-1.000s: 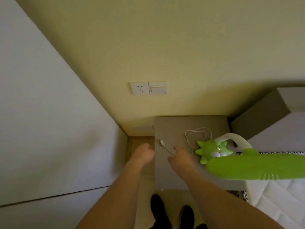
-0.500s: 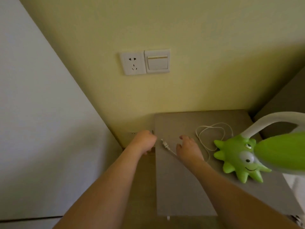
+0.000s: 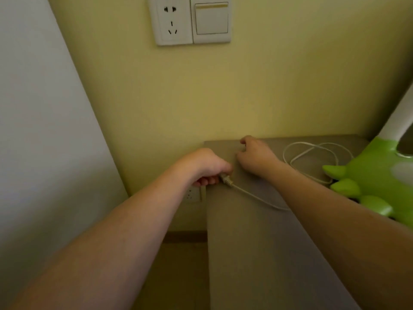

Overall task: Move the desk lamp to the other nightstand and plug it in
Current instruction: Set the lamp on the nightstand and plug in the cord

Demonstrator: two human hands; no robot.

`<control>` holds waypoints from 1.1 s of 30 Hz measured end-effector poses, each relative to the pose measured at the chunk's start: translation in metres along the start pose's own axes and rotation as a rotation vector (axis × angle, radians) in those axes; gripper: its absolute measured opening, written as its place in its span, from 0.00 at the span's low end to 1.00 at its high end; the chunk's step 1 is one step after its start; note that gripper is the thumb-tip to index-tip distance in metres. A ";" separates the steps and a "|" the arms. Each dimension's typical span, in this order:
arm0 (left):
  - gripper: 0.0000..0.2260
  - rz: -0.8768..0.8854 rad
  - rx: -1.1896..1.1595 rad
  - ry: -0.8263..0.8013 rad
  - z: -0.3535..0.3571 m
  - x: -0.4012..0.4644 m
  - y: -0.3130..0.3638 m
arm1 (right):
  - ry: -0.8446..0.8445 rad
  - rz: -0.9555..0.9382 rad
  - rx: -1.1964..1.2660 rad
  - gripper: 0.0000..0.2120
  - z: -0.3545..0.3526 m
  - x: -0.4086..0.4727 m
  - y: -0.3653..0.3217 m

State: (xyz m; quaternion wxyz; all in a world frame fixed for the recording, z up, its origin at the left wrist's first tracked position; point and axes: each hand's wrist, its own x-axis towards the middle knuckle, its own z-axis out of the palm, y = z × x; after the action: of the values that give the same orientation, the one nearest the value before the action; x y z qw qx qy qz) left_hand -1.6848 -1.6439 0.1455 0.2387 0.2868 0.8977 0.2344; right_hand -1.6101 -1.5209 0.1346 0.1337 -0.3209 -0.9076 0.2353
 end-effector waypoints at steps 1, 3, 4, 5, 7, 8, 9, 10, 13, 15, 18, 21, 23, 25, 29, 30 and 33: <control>0.12 0.011 -0.022 0.028 -0.001 0.000 -0.002 | 0.003 0.001 0.008 0.23 0.002 -0.002 -0.005; 0.11 0.011 -0.090 0.077 -0.004 0.000 -0.010 | -0.011 -0.004 0.020 0.23 0.003 -0.006 -0.014; 0.10 0.001 -0.146 0.106 -0.008 0.000 -0.016 | -0.014 -0.016 0.019 0.23 0.002 -0.008 -0.019; 0.10 -0.013 -0.216 0.133 -0.012 0.002 -0.023 | -0.016 -0.030 0.014 0.22 0.001 -0.010 -0.024; 0.11 -0.041 -0.400 0.184 -0.020 0.007 -0.041 | 0.000 -0.067 0.004 0.22 0.001 -0.013 -0.034; 0.13 -0.061 -0.504 0.209 -0.022 0.012 -0.050 | 0.009 -0.080 0.003 0.22 0.001 -0.014 -0.037; 0.14 -0.082 -0.606 0.249 -0.024 0.016 -0.061 | 0.015 -0.093 -0.004 0.22 0.003 -0.018 -0.040; 0.15 -0.098 -0.696 0.303 -0.026 0.021 -0.073 | 0.021 -0.106 -0.010 0.22 0.006 -0.021 -0.042; 0.13 -0.174 -0.904 0.501 -0.032 0.036 -0.107 | 0.008 -0.131 -0.034 0.22 0.016 -0.035 -0.046; 0.13 -0.246 -0.989 0.615 -0.032 0.045 -0.127 | -0.008 -0.146 -0.062 0.22 0.020 -0.041 -0.046; 0.11 -0.329 -1.034 0.681 -0.015 0.051 -0.146 | -0.025 -0.163 -0.107 0.22 0.025 -0.043 -0.049; 0.09 -0.382 -1.177 0.644 0.016 0.057 -0.159 | -0.025 -0.218 -0.186 0.21 0.037 -0.037 -0.058; 0.11 -0.431 -1.301 0.613 0.033 0.063 -0.166 | -0.019 -0.268 -0.224 0.21 0.045 -0.034 -0.065; 0.11 -0.493 -1.447 0.608 0.045 0.070 -0.181 | -0.027 -0.357 -0.279 0.22 0.057 -0.029 -0.075; 0.09 -0.554 -1.420 0.528 0.070 0.092 -0.202 | -0.077 -0.424 -0.388 0.24 0.068 -0.024 -0.081; 0.09 -0.552 -1.360 0.497 0.077 0.099 -0.205 | -0.082 -0.423 -0.401 0.23 0.070 -0.021 -0.080; 0.06 -0.498 -1.180 0.416 0.090 0.122 -0.199 | -0.093 -0.420 -0.447 0.23 0.073 -0.016 -0.077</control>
State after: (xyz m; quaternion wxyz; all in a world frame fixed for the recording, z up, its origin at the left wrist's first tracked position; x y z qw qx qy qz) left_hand -1.8021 -1.6862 -0.0707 0.2243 -0.1585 0.6857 0.6741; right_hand -1.6667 -1.6088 0.1108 0.0640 -0.1366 -0.9885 0.0114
